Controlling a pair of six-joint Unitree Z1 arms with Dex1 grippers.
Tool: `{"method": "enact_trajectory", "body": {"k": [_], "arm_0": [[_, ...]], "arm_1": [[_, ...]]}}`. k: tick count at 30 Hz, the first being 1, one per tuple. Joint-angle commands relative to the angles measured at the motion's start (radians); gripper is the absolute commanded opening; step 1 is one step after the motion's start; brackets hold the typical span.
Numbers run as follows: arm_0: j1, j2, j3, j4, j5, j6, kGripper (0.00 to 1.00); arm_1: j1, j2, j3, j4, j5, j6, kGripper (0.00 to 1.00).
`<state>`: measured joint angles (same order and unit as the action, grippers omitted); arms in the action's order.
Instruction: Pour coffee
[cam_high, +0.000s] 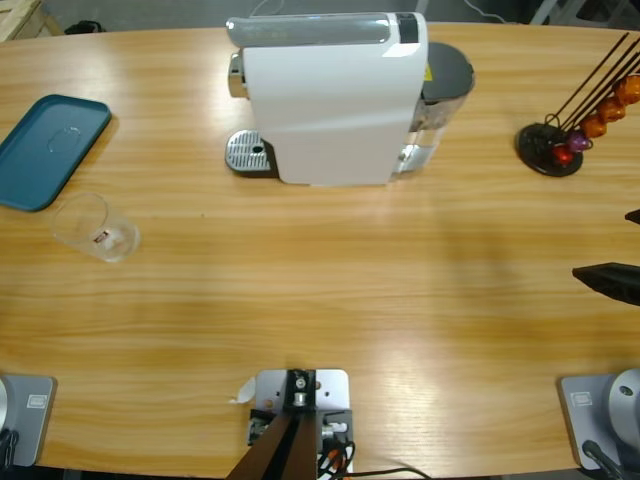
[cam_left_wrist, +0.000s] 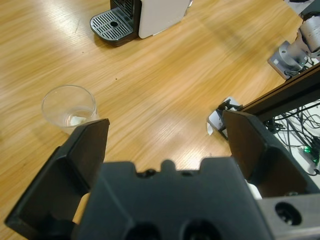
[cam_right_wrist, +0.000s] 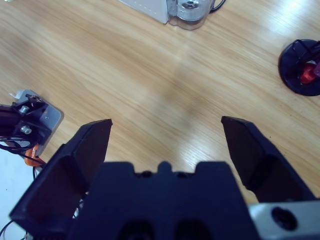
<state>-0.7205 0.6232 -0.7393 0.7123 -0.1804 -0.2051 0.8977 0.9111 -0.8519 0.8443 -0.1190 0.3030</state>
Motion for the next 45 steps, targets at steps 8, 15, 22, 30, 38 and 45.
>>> {"method": "enact_trajectory", "body": {"k": [8,15,22,30,38,45], "arm_0": [[-0.008,0.119,0.044,-0.050,-0.006,-0.047,1.000],[0.228,0.499,-0.226,-0.234,-0.151,-0.433,0.988],[0.281,0.867,-0.398,-0.330,-0.304,-0.463,0.988],[0.274,1.073,-0.581,-0.347,-0.391,-0.462,0.885],[0.254,1.188,-0.645,-0.347,-0.409,-0.491,0.816],[0.246,1.233,-0.652,-0.347,-0.419,-0.490,0.681]], "arm_1": [[0.002,0.005,0.030,0.012,0.004,0.017,1.000],[0.002,0.012,0.030,0.010,0.009,0.017,1.000],[0.002,0.013,0.032,0.016,0.018,0.017,1.000],[0.002,0.008,0.033,0.016,0.019,0.017,1.000],[0.001,0.015,0.033,0.016,0.019,0.018,1.000],[-0.002,0.014,0.031,0.016,0.019,0.018,1.000]]}}
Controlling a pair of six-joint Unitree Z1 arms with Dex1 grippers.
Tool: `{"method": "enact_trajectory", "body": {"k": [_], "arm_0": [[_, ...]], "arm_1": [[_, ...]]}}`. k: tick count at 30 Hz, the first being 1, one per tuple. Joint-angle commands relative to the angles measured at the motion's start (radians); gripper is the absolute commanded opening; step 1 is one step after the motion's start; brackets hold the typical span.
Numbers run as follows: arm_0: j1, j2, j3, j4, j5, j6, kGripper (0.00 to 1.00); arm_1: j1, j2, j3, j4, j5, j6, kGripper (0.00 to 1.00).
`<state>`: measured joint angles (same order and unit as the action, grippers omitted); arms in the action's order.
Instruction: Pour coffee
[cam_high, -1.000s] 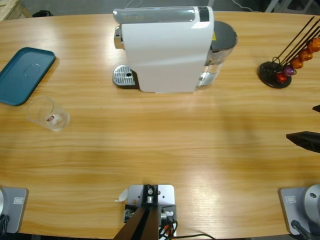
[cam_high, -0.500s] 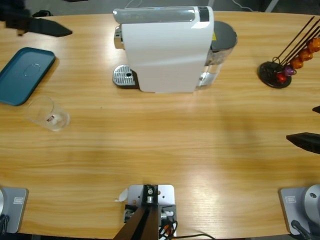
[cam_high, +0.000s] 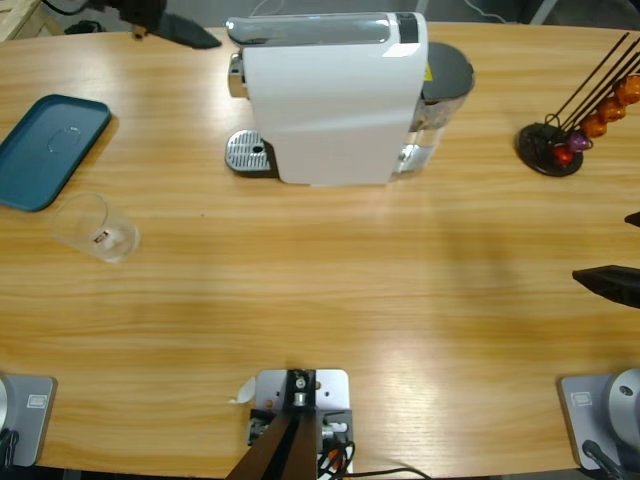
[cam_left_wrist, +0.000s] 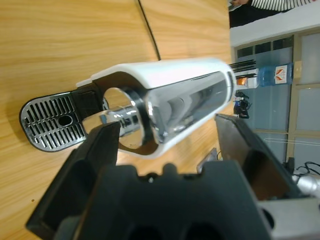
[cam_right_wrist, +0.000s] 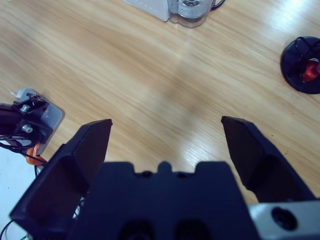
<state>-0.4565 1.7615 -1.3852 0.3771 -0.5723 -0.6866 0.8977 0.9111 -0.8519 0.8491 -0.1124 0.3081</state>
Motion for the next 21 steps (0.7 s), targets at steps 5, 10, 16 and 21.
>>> {"method": "enact_trajectory", "body": {"k": [5,10,16,21], "arm_0": [[-0.019,0.085,-0.011,-0.012,-0.027,-0.002,0.163],[-0.018,0.074,-0.010,-0.012,-0.030,-0.009,0.140],[-0.009,0.051,-0.010,-0.012,-0.026,-0.011,0.140],[-0.005,0.039,-0.006,-0.012,-0.028,-0.011,0.000]], "arm_1": [[-0.002,0.014,0.031,0.013,0.013,0.013,1.000],[-0.002,0.014,0.031,0.013,0.013,0.013,1.000],[-0.002,0.012,0.032,0.013,0.013,0.013,0.991],[-0.002,0.009,0.032,0.013,0.013,0.013,0.991]]}}
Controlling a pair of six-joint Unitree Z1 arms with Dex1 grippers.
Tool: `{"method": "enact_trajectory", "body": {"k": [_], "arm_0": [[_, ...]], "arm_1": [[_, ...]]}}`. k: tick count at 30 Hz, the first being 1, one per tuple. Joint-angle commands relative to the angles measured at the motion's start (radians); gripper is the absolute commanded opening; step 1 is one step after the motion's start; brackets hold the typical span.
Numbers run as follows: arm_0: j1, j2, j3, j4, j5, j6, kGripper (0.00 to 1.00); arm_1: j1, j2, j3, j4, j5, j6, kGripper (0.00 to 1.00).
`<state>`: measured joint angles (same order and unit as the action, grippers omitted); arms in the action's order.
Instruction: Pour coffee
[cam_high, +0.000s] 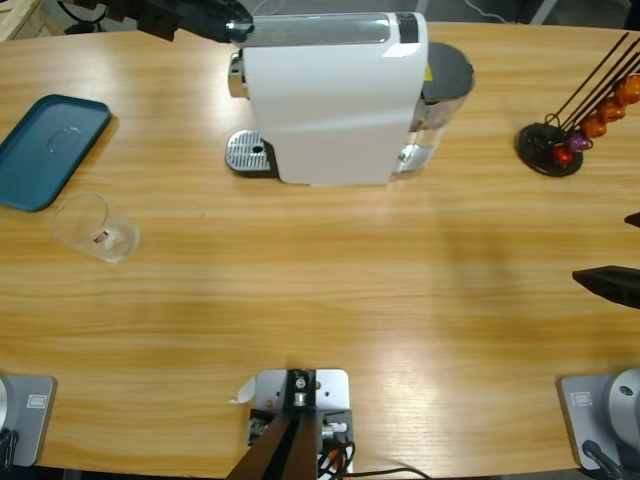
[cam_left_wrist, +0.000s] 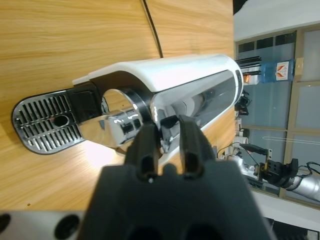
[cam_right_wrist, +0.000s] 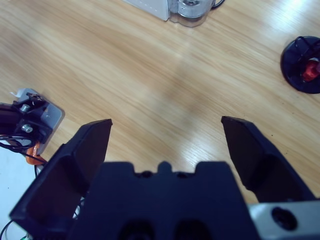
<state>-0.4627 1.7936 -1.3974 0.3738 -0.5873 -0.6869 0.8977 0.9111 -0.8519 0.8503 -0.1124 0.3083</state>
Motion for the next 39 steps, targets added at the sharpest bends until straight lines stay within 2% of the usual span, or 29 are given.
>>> {"method": "enact_trajectory", "body": {"k": [1,9,17,27,32,33,35,36,37,39], "arm_0": [[0.001,0.006,0.006,-0.009,-0.013,-0.011,0.000],[0.012,-0.022,0.010,-0.009,-0.016,-0.010,0.000],[0.009,-0.024,0.011,-0.061,-0.117,-0.010,0.000],[-0.017,-0.041,0.008,-0.270,-0.205,-0.010,0.000],[-0.077,-0.016,0.010,-0.473,-0.287,0.058,0.000],[-0.088,-0.017,0.009,-0.490,-0.292,0.092,0.114],[-0.097,-0.026,0.014,-0.512,-0.289,0.236,0.771],[-0.099,-0.034,0.017,-0.513,-0.284,0.302,0.908],[-0.097,-0.043,0.021,-0.513,-0.282,0.351,0.965],[-0.085,-0.068,0.036,-0.513,-0.281,0.411,0.991]], "arm_1": [[-0.002,0.009,0.032,0.012,0.013,0.012,0.991],[-0.002,0.009,0.032,0.011,0.013,0.012,0.991],[-0.002,0.009,0.033,0.010,0.013,0.012,0.991],[-0.003,0.013,0.031,0.011,0.013,0.012,0.991],[-0.002,0.014,0.031,0.011,0.013,0.012,0.991],[-0.002,0.012,0.031,0.012,0.013,0.012,0.991],[-0.003,0.004,0.030,0.012,0.010,0.012,0.991],[-0.003,-0.012,0.030,0.008,0.003,0.012,0.991],[-0.004,-0.034,0.029,0.001,-0.013,0.011,0.993],[-0.027,-0.079,0.022,-0.012,-0.104,-0.002,1.000]]}}
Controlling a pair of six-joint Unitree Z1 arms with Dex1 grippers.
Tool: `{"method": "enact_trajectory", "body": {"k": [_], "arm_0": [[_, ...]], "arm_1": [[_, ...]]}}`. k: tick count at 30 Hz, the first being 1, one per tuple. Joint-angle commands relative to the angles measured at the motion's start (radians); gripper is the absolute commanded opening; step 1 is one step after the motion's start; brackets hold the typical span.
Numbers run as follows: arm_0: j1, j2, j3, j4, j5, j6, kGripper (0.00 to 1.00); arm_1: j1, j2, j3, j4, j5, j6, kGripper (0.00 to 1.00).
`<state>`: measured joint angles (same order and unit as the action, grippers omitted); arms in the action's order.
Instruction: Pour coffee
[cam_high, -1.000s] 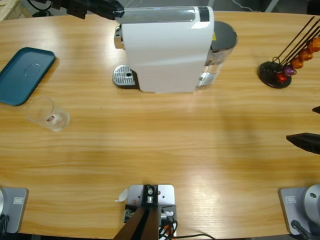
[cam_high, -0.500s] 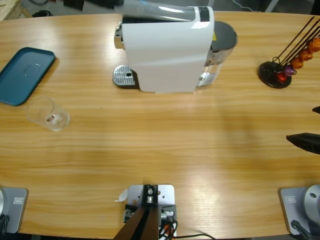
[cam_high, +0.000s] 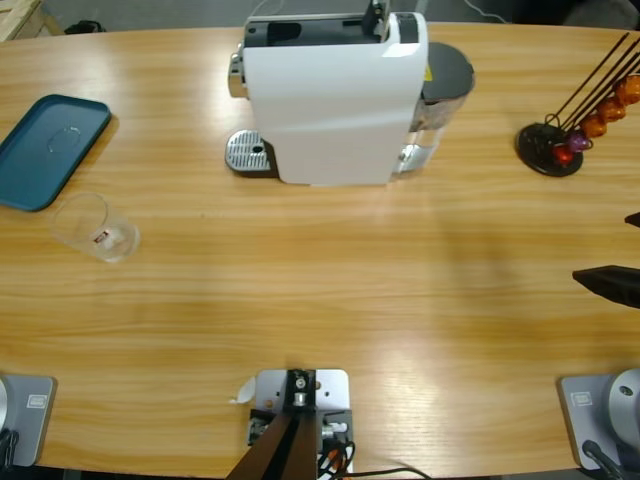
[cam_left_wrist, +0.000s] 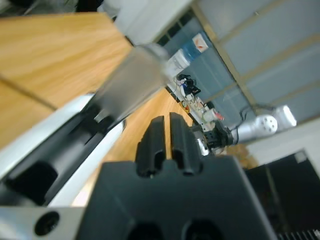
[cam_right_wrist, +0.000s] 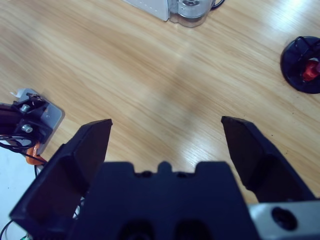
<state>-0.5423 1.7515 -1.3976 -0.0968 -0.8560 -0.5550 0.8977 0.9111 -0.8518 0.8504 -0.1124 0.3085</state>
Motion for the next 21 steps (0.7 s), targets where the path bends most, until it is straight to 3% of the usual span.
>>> {"method": "enact_trajectory", "body": {"k": [1,6,9,11,13,15,17,21], "arm_0": [[0.000,-0.045,0.050,-0.041,-0.004,0.295,0.994],[0.001,-0.234,0.239,-0.007,0.170,0.381,0.995],[-0.038,-0.382,0.323,0.164,0.336,0.507,0.983],[-0.140,-0.471,0.327,0.408,0.621,0.648,0.985],[-0.229,-0.515,0.359,0.509,0.802,0.729,0.996],[-0.249,-0.553,0.412,0.517,0.824,0.735,0.996],[-0.247,-0.582,0.453,0.512,0.831,0.704,0.996],[-0.228,-0.584,0.470,0.498,0.835,0.622,0.996]], "arm_1": [[-0.061,-0.098,0.020,-0.024,-0.136,-0.002,1.000],[-0.426,-0.098,0.054,-0.133,-0.171,0.002,1.000],[-0.607,-0.058,0.121,-0.275,-0.150,-0.041,0.996],[-0.652,-0.019,0.164,-0.375,-0.126,-0.102,0.996],[-0.661,0.033,0.201,-0.472,-0.103,-0.147,0.996],[-0.668,0.092,0.232,-0.562,-0.102,-0.156,0.977],[-0.675,0.133,0.260,-0.653,-0.088,-0.156,0.811],[-0.701,0.208,0.270,-0.736,-0.105,-0.161,0.788]]}}
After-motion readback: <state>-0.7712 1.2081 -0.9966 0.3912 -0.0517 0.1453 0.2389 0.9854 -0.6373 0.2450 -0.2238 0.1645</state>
